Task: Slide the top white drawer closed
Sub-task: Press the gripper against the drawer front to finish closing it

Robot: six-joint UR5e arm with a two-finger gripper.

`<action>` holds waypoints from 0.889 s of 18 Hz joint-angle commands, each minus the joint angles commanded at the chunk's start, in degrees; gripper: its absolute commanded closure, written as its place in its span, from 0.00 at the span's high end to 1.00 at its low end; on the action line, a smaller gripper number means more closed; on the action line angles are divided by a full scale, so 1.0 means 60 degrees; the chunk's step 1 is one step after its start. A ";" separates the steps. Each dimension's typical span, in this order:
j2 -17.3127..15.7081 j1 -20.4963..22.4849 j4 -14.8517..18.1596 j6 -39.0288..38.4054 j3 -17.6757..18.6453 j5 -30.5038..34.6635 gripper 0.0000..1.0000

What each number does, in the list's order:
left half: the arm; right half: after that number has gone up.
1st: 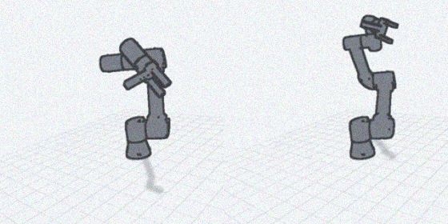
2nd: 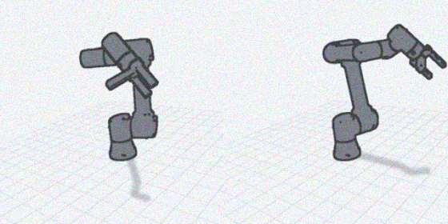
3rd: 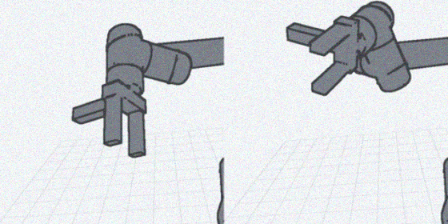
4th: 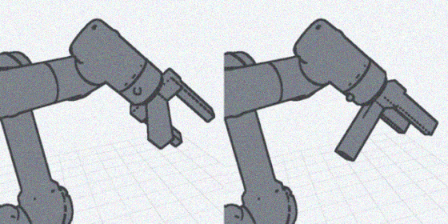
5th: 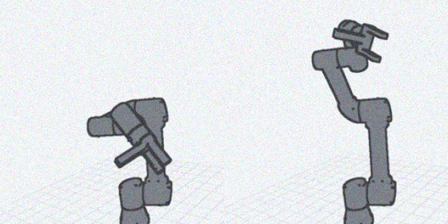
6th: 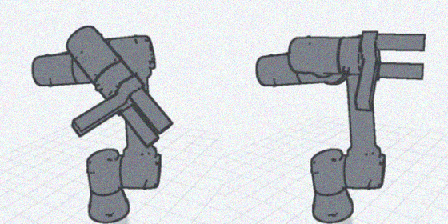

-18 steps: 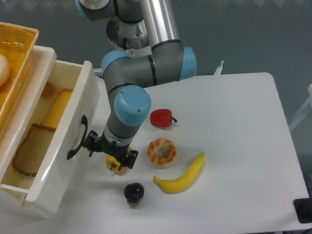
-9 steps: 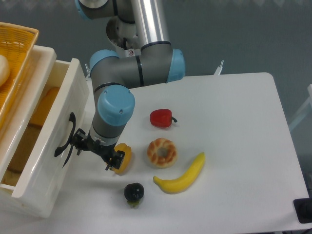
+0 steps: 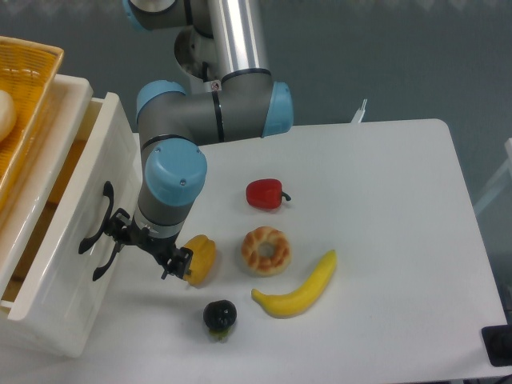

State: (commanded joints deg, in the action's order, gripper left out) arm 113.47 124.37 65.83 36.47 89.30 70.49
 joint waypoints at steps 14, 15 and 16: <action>-0.0103 -0.0103 0.0000 0.0000 0.0146 -0.0015 1.00; -0.0103 -0.0103 0.0000 0.0000 0.0146 -0.0015 1.00; -0.0103 -0.0103 0.0000 0.0000 0.0146 -0.0015 1.00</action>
State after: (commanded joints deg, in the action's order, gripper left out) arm 112.85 123.75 65.83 36.47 90.18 70.40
